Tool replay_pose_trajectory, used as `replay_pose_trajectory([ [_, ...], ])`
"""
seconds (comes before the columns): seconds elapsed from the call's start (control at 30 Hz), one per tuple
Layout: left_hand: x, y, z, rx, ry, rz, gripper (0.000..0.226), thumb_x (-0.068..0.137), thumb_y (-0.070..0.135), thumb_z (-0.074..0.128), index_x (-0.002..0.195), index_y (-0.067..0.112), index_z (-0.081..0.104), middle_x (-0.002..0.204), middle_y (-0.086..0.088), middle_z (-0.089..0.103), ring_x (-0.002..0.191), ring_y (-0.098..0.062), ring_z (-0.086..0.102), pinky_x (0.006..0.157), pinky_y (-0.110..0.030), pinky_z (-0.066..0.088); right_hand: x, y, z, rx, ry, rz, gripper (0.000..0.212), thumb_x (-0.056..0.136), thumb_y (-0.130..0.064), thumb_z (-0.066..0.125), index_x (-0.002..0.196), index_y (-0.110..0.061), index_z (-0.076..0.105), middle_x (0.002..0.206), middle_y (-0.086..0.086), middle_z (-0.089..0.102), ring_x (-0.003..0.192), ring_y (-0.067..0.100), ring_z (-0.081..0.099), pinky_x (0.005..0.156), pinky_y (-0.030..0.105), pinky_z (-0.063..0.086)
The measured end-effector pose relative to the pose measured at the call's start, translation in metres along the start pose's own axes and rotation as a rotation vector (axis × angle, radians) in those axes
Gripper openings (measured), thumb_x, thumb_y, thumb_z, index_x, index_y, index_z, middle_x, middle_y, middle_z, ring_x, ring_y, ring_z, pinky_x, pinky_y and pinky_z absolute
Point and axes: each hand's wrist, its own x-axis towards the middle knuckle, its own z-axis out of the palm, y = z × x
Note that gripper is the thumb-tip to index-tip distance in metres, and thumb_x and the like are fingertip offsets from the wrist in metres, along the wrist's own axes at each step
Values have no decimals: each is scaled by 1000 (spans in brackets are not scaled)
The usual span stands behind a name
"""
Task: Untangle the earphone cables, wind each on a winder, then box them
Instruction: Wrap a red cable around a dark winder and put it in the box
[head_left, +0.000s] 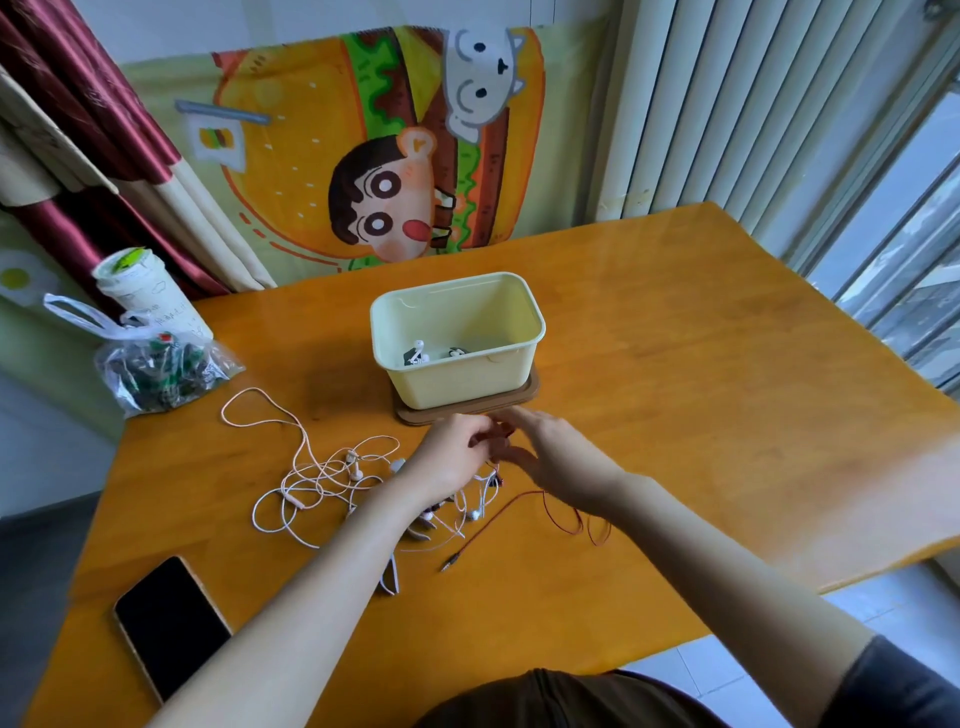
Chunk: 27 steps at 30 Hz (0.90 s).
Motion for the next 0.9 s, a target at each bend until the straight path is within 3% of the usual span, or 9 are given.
replay_pose_trajectory([
  [0.1, -2, -2, 0, -70, 49, 22, 18, 94, 10, 56, 84, 19, 67, 79, 4, 67, 76, -8, 59, 70, -20, 45, 4, -2, -1, 4, 36, 59, 13, 92, -16, 58, 99, -8, 66, 81, -3, 61, 72, 13, 53, 67, 21, 37],
  [0.17, -6, -10, 0, -130, 77, -23, 6, 92, 11, 59, 94, 16, 63, 85, 5, 64, 83, -8, 58, 74, -17, 45, 4, 0, -5, 10, 50, 88, 16, 93, -12, 55, 91, -6, 69, 71, -3, 60, 60, 10, 52, 62, 19, 37],
  [0.27, -9, -23, 6, -135, 69, -90, 15, 88, 13, 65, 99, 20, 58, 94, 7, 59, 93, -9, 56, 75, -11, 41, 3, -3, -9, 6, 61, 66, 18, 93, -9, 52, 88, -6, 70, 70, -3, 60, 63, 11, 53, 60, 20, 41],
  [0.43, -6, -29, 21, 74, 141, -137, 9, 88, 14, 60, 91, 20, 66, 94, 6, 55, 102, -20, 43, 78, -24, 32, 8, -9, -13, 69, 221, 82, 21, 96, -10, 48, 87, -7, 66, 69, -5, 59, 52, 3, 49, 55, 16, 39],
  [0.57, -12, -34, 14, -165, 201, -151, 8, 88, 13, 65, 93, 18, 62, 86, 5, 64, 83, -11, 59, 65, -8, 43, 12, -2, -25, 65, 370, 153, 21, 97, -11, 45, 88, -5, 63, 73, 2, 62, 53, 7, 47, 59, 30, 43],
  [0.7, -15, -35, 8, -225, 166, -131, 6, 88, 13, 66, 92, 18, 66, 88, -1, 71, 83, -15, 67, 78, -25, 52, 10, 16, -25, 51, 383, 270, 22, 99, -13, 43, 92, -4, 62, 79, 5, 63, 59, 9, 49, 60, 28, 45],
  [0.9, -16, -48, 3, -244, 188, -197, 24, 92, -3, 53, 97, 19, 63, 94, -2, 67, 78, -14, 66, 66, -18, 52, 6, 23, -18, 98, 402, 354, 24, 101, -15, 37, 96, -5, 58, 88, 5, 66, 73, 21, 60, 69, 37, 52],
])
